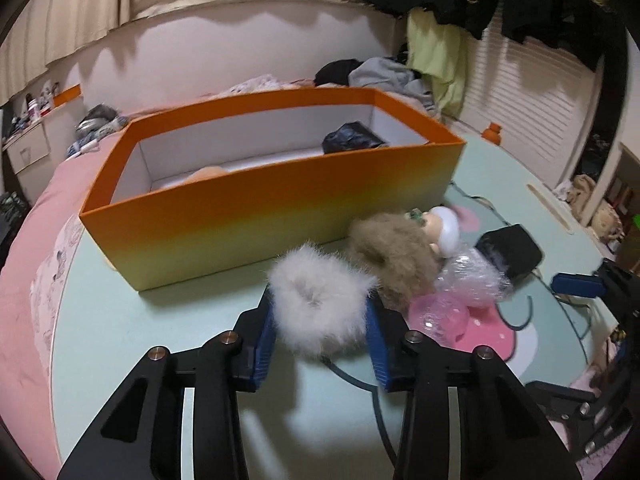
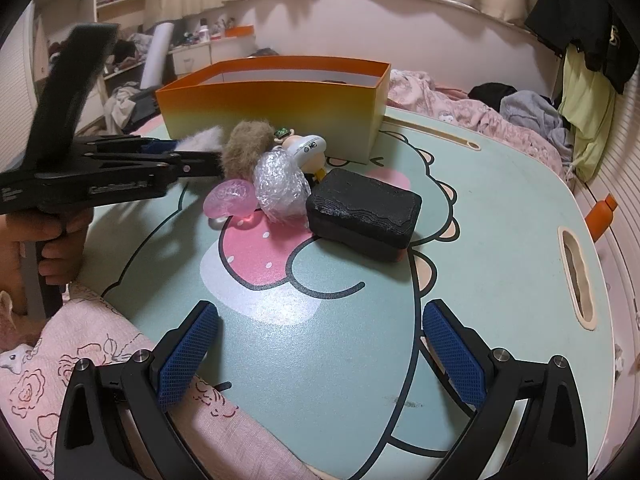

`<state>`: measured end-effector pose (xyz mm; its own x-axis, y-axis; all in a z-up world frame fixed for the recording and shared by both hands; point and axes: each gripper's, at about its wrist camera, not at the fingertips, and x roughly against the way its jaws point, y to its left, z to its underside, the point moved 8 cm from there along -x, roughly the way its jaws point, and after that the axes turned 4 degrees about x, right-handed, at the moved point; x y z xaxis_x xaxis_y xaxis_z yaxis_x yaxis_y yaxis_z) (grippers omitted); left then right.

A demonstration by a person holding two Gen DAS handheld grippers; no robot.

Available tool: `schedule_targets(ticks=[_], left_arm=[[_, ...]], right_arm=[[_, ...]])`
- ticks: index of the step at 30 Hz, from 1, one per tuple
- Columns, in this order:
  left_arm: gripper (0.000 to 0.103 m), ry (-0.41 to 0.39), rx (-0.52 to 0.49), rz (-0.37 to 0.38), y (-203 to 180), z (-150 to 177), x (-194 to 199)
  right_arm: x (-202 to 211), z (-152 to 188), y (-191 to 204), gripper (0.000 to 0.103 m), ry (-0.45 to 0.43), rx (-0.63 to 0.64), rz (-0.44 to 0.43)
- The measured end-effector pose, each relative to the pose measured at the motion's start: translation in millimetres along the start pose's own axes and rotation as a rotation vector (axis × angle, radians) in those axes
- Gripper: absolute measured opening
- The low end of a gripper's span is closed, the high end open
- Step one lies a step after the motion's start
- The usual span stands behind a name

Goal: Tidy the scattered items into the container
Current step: 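Grasp the white fluffy pompom with the left tool while the right tool reaches toward the black case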

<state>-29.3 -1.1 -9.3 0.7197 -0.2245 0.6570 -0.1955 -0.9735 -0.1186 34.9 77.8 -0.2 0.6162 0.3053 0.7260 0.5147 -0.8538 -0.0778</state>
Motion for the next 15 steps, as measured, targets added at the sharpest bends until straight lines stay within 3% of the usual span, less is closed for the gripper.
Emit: schedule_targets(ticks=[5,11,15], left_arm=[[0.041,-0.035,-0.024,0.004,2.0,2.6,18.6],[0.041,-0.062,0.015,0.045,15.2,8.7,48.8],[0.041,-0.081,0.027,0.060,17.8,7.4,59.9]], right_arm=[[2.8,-1.2,-1.3,0.102,-0.009,-0.010,-0.001],[27.0,-9.8,-14.3,0.102,-0.126,-0.088,-0.014],[22.1,-12.6,-30.0,0.102,-0.107,-0.159,-0.028]])
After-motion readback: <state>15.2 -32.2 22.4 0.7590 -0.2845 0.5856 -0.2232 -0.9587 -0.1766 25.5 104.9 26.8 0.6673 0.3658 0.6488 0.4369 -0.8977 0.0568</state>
